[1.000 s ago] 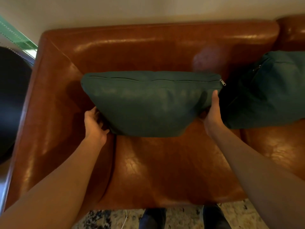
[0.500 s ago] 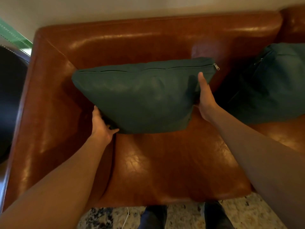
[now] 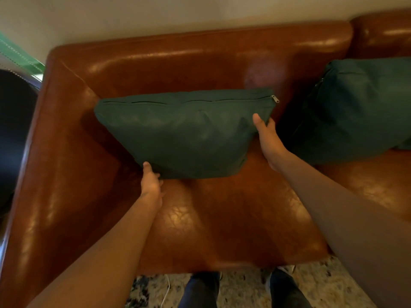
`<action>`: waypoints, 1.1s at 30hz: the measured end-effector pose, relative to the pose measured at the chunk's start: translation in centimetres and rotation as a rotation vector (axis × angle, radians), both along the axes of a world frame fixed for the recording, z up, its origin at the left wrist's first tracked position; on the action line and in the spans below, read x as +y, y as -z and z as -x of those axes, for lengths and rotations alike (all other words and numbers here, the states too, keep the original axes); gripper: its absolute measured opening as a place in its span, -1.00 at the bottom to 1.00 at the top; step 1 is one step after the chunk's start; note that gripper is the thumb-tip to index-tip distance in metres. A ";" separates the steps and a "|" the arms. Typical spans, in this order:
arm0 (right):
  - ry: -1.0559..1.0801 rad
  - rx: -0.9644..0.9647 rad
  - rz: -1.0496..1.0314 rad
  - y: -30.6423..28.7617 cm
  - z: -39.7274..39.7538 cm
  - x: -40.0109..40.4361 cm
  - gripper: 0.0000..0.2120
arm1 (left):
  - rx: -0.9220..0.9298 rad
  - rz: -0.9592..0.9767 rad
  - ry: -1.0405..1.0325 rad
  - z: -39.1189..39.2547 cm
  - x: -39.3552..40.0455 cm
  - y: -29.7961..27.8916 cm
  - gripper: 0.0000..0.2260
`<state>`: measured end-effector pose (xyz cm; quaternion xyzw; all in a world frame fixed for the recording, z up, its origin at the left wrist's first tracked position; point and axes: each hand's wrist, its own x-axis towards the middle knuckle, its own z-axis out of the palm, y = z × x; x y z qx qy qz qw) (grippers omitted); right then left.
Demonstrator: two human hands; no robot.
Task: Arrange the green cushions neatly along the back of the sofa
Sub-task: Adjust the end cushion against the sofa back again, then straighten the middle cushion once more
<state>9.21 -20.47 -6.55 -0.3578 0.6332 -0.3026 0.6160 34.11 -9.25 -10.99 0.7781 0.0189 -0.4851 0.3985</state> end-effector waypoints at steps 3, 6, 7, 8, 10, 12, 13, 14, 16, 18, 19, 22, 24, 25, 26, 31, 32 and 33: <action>-0.035 0.037 -0.040 0.9 2.7 2.1 -0.28 | 0.011 -0.007 0.116 2.7 0.8 0.1 -0.46; -0.075 0.097 -0.088 1.9 7.0 4.6 -0.32 | 0.023 -0.016 0.251 7.0 1.1 -0.4 -0.51; -0.083 0.120 -0.105 2.0 8.8 5.5 -0.35 | 0.034 -0.014 0.281 8.7 1.1 -0.6 -0.53; -0.088 0.142 -0.119 2.1 10.6 6.3 -0.36 | 0.049 -0.010 0.309 10.6 1.1 -0.8 -0.53; -0.112 0.184 -0.134 2.4 14.4 7.8 -0.38 | 0.076 -0.002 0.371 14.7 1.1 -1.4 -0.54; -0.124 0.216 -0.133 2.5 18.5 8.7 -0.40 | 0.093 -0.006 0.436 18.9 1.1 -1.7 -0.54; -0.117 0.222 -0.139 2.4 20.6 9.1 -0.42 | 0.093 -0.015 0.466 21.0 1.1 -1.9 -0.55; -0.105 0.227 -0.144 2.1 22.8 9.3 -0.43 | 0.091 -0.022 0.495 22.9 1.0 -2.1 -0.55; -0.074 0.239 -0.153 1.6 26.8 9.4 -0.46 | 0.089 -0.031 0.542 26.6 0.8 -2.5 -0.56; -0.034 0.246 -0.148 1.0 30.2 9.0 -0.51 | 0.080 -0.029 0.556 29.8 0.4 -3.1 -0.56; -0.012 0.238 -0.143 0.8 31.6 8.8 -0.55 | 0.075 -0.022 0.555 31.2 0.2 -3.4 -0.55; 0.057 0.209 -0.154 0.3 34.6 7.8 -0.64 | 0.062 0.001 0.575 34.4 -0.9 -4.1 -0.54; 0.102 0.187 -0.144 -0.1 35.9 7.4 -0.75 | 0.054 0.013 0.603 35.8 -2.0 -4.2 -0.55; 0.133 0.179 -0.138 -0.1 36.4 7.1 -0.80 | 0.051 0.020 0.616 36.3 -2.5 -4.1 -0.55; 0.167 0.174 -0.142 0.0 37.0 6.8 -0.82 | 0.046 0.027 0.630 36.7 -3.2 -4.0 -0.56; 0.275 0.178 -0.151 0.6 40.0 5.0 -0.71 | -0.017 0.088 0.628 37.3 -6.4 -3.4 -0.65; 0.293 0.180 -0.151 0.7 40.9 4.1 -0.72 | -0.032 0.097 0.599 37.3 -7.3 -3.3 -0.64; 0.317 0.178 -0.152 0.8 41.8 3.0 -0.71 | -0.042 0.104 0.559 37.1 -8.1 -3.3 -0.63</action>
